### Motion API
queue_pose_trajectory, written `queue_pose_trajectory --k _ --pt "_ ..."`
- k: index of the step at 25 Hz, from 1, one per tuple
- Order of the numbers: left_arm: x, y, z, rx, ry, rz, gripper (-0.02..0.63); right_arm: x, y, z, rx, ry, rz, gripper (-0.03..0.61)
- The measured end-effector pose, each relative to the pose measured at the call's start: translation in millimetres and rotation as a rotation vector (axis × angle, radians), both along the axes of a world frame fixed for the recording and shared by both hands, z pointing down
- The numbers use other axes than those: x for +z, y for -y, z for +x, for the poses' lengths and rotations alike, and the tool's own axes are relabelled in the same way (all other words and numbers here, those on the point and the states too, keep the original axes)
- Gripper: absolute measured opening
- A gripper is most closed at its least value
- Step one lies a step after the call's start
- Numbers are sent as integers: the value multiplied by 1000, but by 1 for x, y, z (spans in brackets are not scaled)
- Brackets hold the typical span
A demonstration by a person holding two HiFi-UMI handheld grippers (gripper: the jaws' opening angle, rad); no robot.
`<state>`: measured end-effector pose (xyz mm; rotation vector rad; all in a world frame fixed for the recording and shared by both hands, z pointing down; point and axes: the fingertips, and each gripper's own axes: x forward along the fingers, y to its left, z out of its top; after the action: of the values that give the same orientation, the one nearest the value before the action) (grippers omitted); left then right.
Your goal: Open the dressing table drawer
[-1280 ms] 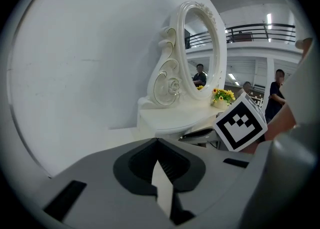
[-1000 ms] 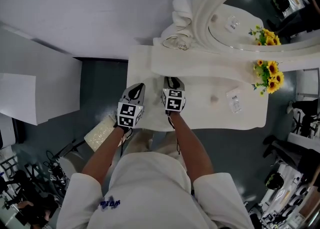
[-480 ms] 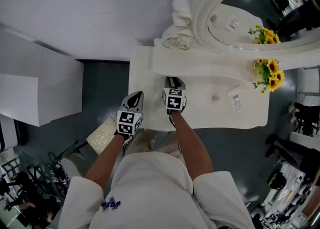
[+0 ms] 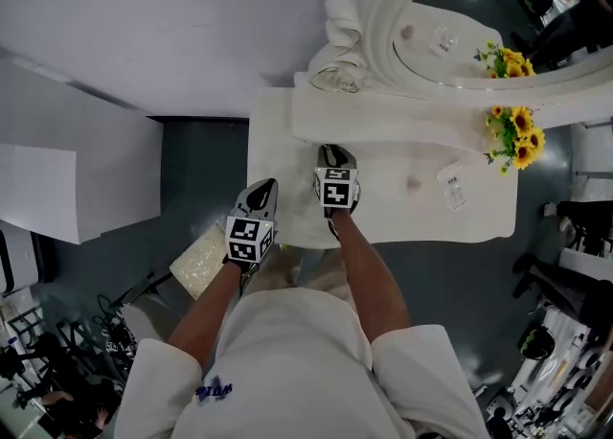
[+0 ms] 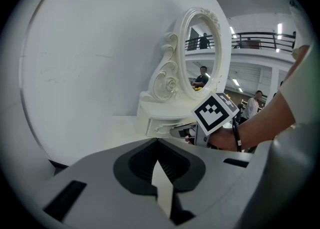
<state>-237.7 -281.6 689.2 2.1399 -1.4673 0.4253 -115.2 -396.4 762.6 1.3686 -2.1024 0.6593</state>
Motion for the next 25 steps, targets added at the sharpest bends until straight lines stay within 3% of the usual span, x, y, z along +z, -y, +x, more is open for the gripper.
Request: queue_pose_trajectory --k 14,20,25 --pt "-6 -15 -3 -4 0 9 5 3 0 2 -1 6 -37 98" --pt "-6 -23 -5 -12 -3 10 5 3 -2 2 98 33 -58 100" --pt "-5 -29 -13 -24 0 11 5 3 -8 1 41 9 -41 98"
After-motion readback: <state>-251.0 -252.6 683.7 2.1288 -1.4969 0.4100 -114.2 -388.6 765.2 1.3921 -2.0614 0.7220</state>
